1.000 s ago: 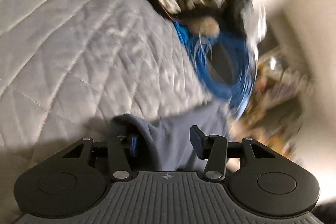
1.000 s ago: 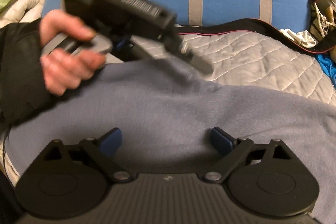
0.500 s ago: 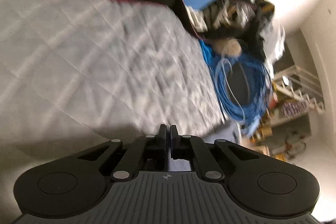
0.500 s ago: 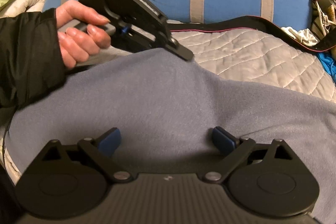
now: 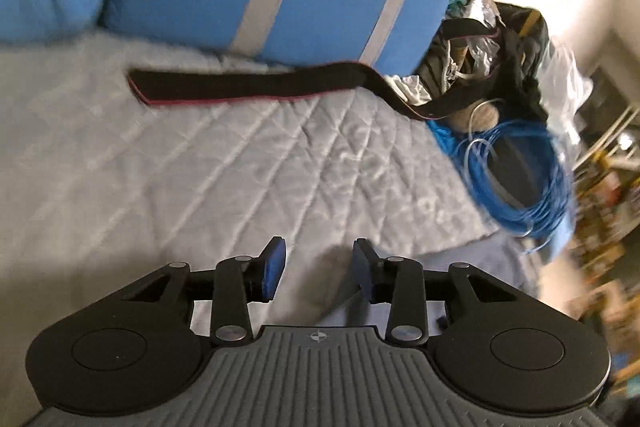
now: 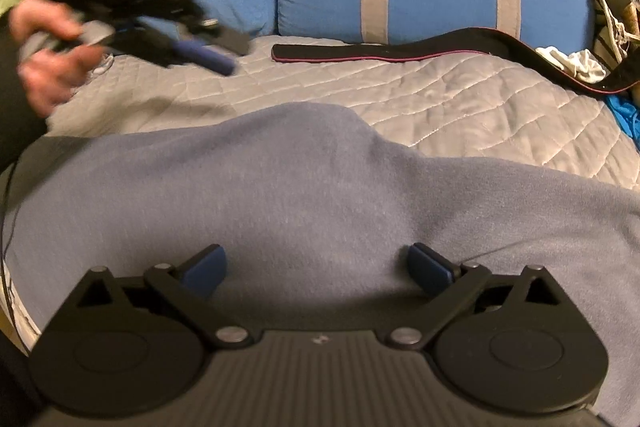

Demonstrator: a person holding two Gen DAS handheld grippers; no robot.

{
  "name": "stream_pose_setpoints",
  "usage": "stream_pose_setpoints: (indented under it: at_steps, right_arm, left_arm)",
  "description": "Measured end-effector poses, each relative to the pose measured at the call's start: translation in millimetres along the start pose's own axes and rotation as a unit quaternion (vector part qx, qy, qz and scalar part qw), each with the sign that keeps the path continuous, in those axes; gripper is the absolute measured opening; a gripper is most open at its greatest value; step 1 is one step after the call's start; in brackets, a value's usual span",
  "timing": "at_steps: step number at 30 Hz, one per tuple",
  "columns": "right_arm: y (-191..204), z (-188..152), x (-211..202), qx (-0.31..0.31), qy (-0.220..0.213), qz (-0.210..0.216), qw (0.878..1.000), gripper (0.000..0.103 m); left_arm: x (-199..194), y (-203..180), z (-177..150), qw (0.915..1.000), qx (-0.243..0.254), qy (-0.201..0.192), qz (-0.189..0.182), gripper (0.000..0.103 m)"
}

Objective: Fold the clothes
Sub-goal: 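Pinch the sweatpants edge again with the left tool and release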

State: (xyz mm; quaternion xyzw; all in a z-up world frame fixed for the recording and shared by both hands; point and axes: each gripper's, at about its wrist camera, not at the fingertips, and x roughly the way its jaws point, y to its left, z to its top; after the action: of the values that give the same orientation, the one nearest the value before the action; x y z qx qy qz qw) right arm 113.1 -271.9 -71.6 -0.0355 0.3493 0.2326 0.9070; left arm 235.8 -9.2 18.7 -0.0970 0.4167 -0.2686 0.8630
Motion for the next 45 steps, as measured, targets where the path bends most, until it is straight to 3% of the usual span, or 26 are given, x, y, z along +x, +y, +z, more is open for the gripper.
stream_pose_setpoints:
  at_steps: [6, 11, 17, 22, 25, 28, 34, 45]
  right_arm:
    - [2.8, 1.3, -0.3, 0.005, 0.005, -0.012, 1.000, 0.101]
    - [4.2, 4.0, 1.5, 0.012, 0.010, -0.022, 1.000, 0.101]
    - [7.1, 6.3, 4.7, 0.015, 0.015, -0.032, 0.999, 0.102]
    - [8.8, 6.7, 6.2, 0.013, 0.015, -0.036, 0.999, 0.102]
    - [9.0, 6.6, 6.5, 0.013, 0.014, -0.037, 0.999, 0.102]
    - [8.8, 6.6, 6.4, 0.012, 0.014, -0.036, 0.999, 0.102]
    - [8.1, 6.7, 6.8, 0.010, 0.015, -0.036, 0.999, 0.102]
    - [8.3, 6.9, 7.0, 0.007, 0.016, -0.036, 0.999, 0.102]
  left_arm:
    - [-21.8, -23.9, -40.9, 0.9872, 0.118, 0.008, 0.107, 0.034]
    - [-25.2, -18.5, -63.8, 0.9797, 0.157, 0.034, 0.119, 0.033]
    - [-29.8, -28.7, -83.4, 0.9628, 0.233, 0.032, 0.134, 0.024]
    - [-23.3, -32.4, -89.2, 0.9530, 0.263, 0.041, 0.145, 0.024]
    - [-19.4, -26.5, -90.4, 0.9557, 0.255, 0.052, 0.137, 0.020]
    - [-18.8, -21.5, -91.4, 0.9591, 0.246, 0.058, 0.127, 0.002]
    - [-38.7, -14.6, -84.8, 0.9668, 0.226, 0.039, 0.113, 0.001]
    - [-52.2, -11.0, -75.4, 0.9668, 0.221, 0.043, 0.121, 0.001]
